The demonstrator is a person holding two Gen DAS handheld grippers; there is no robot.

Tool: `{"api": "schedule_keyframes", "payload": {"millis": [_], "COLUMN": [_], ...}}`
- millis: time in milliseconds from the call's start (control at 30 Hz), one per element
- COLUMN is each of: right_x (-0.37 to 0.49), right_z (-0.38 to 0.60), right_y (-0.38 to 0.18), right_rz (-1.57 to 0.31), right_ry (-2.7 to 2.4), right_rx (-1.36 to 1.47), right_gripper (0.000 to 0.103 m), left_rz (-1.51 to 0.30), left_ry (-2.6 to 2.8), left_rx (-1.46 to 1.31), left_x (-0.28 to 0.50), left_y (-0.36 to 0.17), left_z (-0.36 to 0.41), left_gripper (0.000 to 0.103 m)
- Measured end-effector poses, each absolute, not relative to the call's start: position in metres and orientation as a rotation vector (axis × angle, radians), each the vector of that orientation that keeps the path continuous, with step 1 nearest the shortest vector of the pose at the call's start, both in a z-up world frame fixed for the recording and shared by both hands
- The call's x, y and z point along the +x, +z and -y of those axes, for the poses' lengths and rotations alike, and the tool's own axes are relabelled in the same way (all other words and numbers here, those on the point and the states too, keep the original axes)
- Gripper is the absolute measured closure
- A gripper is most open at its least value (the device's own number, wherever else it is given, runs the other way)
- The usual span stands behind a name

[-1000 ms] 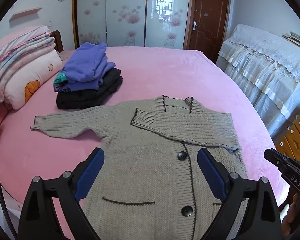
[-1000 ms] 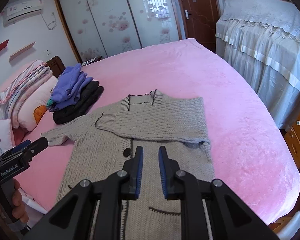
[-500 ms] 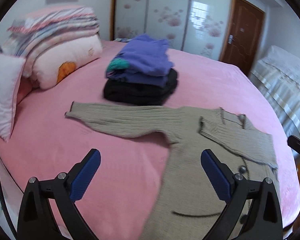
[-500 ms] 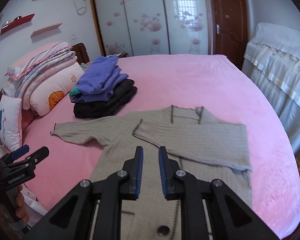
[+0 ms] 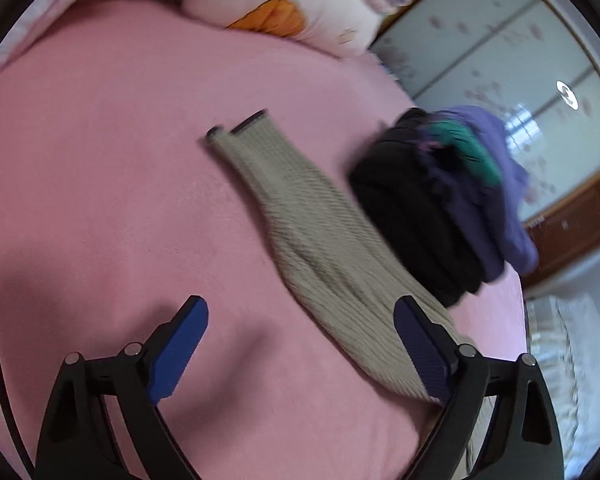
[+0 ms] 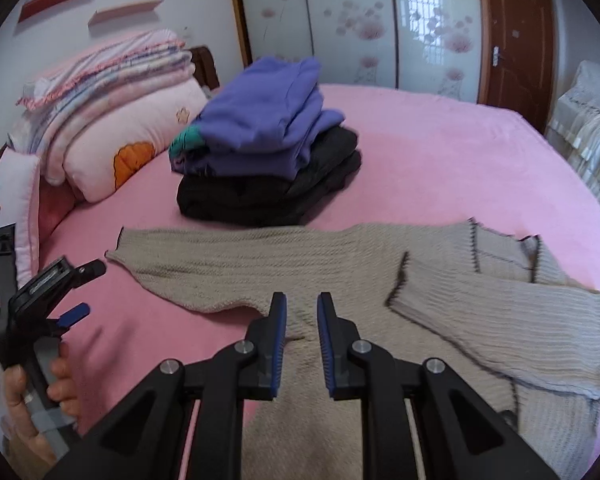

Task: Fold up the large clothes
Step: 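Grasp the other sleeve cuff with the left tool and lift it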

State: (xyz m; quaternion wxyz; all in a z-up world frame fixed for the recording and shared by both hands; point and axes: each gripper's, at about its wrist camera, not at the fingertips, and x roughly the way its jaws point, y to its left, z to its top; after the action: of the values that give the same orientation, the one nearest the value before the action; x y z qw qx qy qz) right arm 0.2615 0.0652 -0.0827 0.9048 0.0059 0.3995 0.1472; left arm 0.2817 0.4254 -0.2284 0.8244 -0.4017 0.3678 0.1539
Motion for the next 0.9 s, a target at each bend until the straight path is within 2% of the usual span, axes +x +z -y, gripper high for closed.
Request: {"api": "schedule_keyframes", "payload": {"millis": [67, 100, 300, 333, 367, 400, 433, 467, 667, 900], "right_x": [0.271, 0.273, 0.283, 0.284, 0.286, 0.288, 0.289, 0.291, 0.302, 0.319], "right_z": [-0.076, -0.079, -0.088, -0.087, -0.086, -0.085, -0.084, -0.083, -0.072, -0.047], "right_y": [-0.096, -0.101, -0.119, -0.120, -0.122, -0.123, -0.124, -0.125, -0.127, -0.121], "right_rz": [-0.858, -0.867, -0.892, -0.895, -0.900, -0.902, -0.903, -0.903, -0.902, -0.901], "right_ry": [0.321, 0.327, 0.353, 0.355, 0.357, 0.357, 0.355, 0.351, 0.324, 0.299], "right_rx": [0.014, 0.016, -0.014, -0.016, -0.014, -0.014, -0.017, -0.020, -0.040, 0.015], "right_gripper": [0.088, 0.088, 0.088, 0.088, 0.088, 0.088, 0.088, 0.088, 0.088, 0.088], "left_rz": [-0.816, -0.832, -0.779, -0.789, -0.802, -0.820, -0.838, -0.851, -0.802, -0.665], "left_ry": [0.339, 0.340, 0.346, 0.344, 0.345, 0.346, 0.352, 0.357, 0.352, 0.168], "left_rx": [-0.912, -0.945, -0.958, -0.945, -0.926, -0.902, -0.877, -0.849, -0.649, -0.463], "left_x": [0.297, 0.306, 0.341, 0.348, 0.355, 0.364, 0.369, 0.374, 0.377, 0.367], "left_y": [-0.252, -0.265, -0.276, -0.276, -0.276, -0.277, -0.277, -0.276, -0.231, -0.137], "left_z": [-0.435, -0.440, -0.436, -0.434, -0.432, -0.429, -0.426, -0.423, -0.383, -0.293], "left_gripper": [0.030, 0.032, 0.033, 0.038, 0.055, 0.066, 0.081, 0.089, 0.092, 0.092]}}
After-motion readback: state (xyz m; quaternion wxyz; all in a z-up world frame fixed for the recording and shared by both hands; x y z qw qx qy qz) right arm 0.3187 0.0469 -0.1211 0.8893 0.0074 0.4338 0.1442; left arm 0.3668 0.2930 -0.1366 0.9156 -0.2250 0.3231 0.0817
